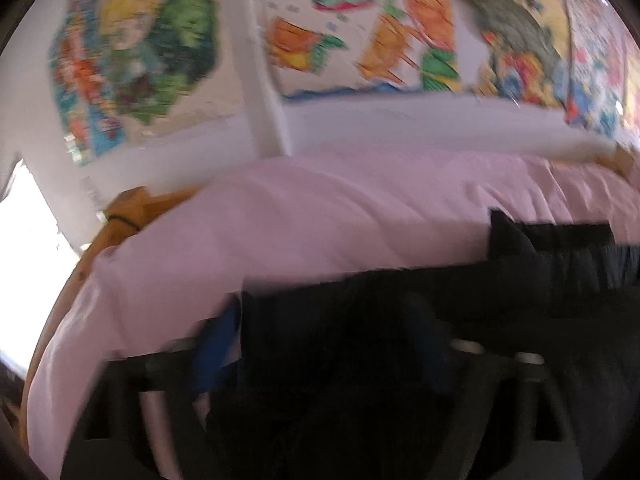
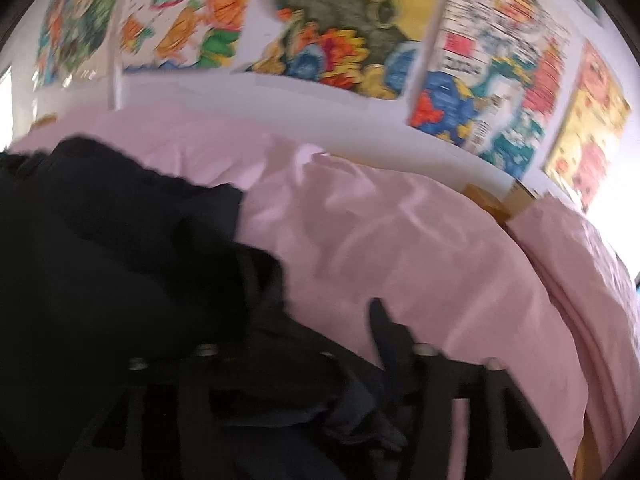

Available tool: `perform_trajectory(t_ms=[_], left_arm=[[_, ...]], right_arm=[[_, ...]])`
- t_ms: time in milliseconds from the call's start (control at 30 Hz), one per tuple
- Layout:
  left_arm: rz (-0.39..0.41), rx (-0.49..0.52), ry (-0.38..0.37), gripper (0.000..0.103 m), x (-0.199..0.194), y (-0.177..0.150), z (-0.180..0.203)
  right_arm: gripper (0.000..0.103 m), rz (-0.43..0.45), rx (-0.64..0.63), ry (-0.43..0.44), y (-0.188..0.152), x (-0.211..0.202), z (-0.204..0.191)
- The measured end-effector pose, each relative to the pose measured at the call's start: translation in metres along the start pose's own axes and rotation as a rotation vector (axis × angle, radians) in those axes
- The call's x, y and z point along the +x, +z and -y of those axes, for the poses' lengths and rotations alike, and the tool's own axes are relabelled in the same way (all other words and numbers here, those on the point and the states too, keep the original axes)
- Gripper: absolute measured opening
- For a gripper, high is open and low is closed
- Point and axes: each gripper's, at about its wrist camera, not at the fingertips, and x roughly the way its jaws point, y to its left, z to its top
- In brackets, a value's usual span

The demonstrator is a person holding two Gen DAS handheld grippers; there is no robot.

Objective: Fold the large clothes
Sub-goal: 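Open both tools and press the folded jacket flat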

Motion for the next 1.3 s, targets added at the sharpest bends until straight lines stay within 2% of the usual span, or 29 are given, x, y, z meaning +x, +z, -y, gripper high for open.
perform_trajectory(t_ms=[133,267,367,533,633,733,767,833,967,1067,1300], left_arm=[[0.035,-0.08,0.006,0.087,-0.026,-0.004,-0.013],[0.052,-0.111,-0.019,0.088,-0.056,-0.012,-0.007],[0.07,-0.088,-0.042,0.09,-0.075,-0.021,0.007],[0.116,-0.008,-0.105,0.093,-0.099,-0.037,0.04],[0.118,0.092,-0.091,0.093,-0.097,-0.044,0.065],[0.103,0.153,-0.056,0.093,-0.085,-0.049,0.081],[0.094,0.158,-0.051,0.094,-0.081,-0.051,0.082],[0.072,0.156,-0.037,0.101,-0.07,-0.052,0.082],[0.021,0.14,-0.061,0.102,-0.053,-0.056,0.08],[-0.016,0.131,-0.078,0.102,-0.041,-0.057,0.08],[-0.015,0.135,-0.077,0.102,-0.031,-0.063,0.082]], right_arm=[[0.082,0.038,0.089,0.024,-0.003,-0.019,0.018],[0.092,0.103,0.064,0.029,-0.005,-0.055,0.01],[0.103,0.147,0.013,0.072,-0.011,-0.086,-0.005],[0.103,0.151,-0.099,0.147,-0.025,-0.112,-0.038],[0.103,0.131,-0.152,0.134,-0.031,-0.108,-0.051],[0.103,0.097,-0.141,0.136,-0.032,-0.095,-0.052],[0.103,0.089,-0.136,0.138,-0.032,-0.09,-0.052],[0.103,0.073,-0.114,0.142,-0.032,-0.081,-0.049],[0.103,-0.01,-0.039,0.234,-0.034,-0.056,-0.037],[0.103,-0.038,-0.004,0.288,-0.036,-0.042,-0.031],[0.103,-0.048,0.024,0.317,-0.042,-0.03,-0.03]])
